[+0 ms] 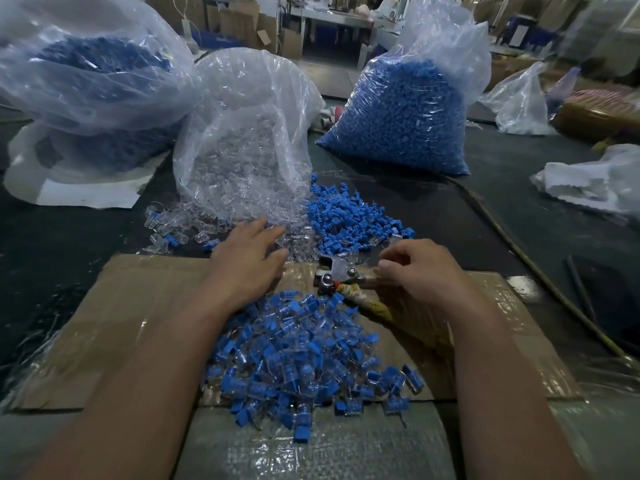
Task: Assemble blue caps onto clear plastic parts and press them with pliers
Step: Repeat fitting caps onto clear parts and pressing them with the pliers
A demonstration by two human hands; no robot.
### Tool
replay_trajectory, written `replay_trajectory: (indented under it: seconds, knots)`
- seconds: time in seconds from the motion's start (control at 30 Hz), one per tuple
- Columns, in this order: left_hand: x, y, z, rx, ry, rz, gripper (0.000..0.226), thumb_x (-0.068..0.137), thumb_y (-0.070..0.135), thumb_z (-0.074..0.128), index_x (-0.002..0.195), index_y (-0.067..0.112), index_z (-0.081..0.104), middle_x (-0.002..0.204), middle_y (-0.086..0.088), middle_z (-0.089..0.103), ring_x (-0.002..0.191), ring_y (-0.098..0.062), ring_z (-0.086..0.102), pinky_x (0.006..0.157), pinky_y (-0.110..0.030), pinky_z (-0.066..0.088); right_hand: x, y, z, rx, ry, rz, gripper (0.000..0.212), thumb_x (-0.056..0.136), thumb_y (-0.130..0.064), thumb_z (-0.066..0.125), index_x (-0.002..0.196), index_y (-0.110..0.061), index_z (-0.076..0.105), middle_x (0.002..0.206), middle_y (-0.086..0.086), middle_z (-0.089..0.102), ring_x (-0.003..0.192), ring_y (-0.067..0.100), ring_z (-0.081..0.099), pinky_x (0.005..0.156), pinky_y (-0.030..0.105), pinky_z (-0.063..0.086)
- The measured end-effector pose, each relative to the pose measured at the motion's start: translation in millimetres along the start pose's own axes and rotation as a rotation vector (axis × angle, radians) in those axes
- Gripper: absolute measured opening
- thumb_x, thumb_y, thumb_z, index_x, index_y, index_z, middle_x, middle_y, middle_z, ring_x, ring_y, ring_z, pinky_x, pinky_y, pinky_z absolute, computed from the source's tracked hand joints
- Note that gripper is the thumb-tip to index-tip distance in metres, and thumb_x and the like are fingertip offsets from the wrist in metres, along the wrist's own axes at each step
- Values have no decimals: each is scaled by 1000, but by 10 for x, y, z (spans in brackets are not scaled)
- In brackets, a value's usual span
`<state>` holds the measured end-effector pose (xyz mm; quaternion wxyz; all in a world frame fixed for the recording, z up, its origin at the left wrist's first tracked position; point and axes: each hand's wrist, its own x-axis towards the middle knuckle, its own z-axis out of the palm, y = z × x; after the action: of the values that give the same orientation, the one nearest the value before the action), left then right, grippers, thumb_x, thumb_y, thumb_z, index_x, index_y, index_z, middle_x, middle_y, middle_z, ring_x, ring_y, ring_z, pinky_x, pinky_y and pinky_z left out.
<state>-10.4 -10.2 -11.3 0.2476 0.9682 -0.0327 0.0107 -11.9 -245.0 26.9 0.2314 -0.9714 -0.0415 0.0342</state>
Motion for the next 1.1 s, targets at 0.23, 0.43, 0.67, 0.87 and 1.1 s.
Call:
replay_trajectory:
  seconds: [0.23, 0.43, 0.67, 0.87, 1.1]
  knots:
    - [14, -9, -11, 14, -25, 37, 41, 98, 21, 39, 138, 21, 41, 152, 6, 25, 137, -15, 24, 111, -36, 19, 23, 14, 28, 18, 39, 39, 21, 91, -26, 54, 109, -20, 64, 92, -11, 51, 83, 6, 45, 71, 24, 33]
    - [-59, 30, -75, -6, 163, 1, 25, 88, 7, 57, 110, 14, 68, 123, 0, 59, 110, -16, 52, 93, -29, 37, 26, 21, 23, 47, 93, 52, 19, 92, -23, 53, 106, -20, 66, 87, -13, 52, 82, 6, 47, 72, 26, 36]
    - [-114, 64, -111, -87, 224, 4, 19, 83, 13, 67, 101, 17, 71, 103, -2, 67, 81, -7, 47, 78, -25, 37, 89, 5, 57, 51, 178, 7, 21, 92, -21, 52, 109, -20, 64, 95, -8, 58, 81, 3, 47, 71, 22, 36]
    - [-190, 100, -122, -287, 341, 7, 28, 85, 12, 63, 113, 15, 64, 88, 7, 56, 70, 4, 46, 70, -16, 36, 251, -90, 215, -40, 155, -72, 34, 93, -15, 51, 127, -19, 54, 126, 3, 50, 114, 17, 46, 93, 31, 38]
    - [-262, 152, -141, -473, 322, 28, 12, 86, 14, 62, 86, 25, 60, 84, 12, 54, 73, 0, 54, 65, -11, 41, 309, -77, 298, -144, 63, -37, 29, 93, -17, 49, 120, -19, 59, 123, 4, 49, 114, 20, 44, 85, 26, 33]
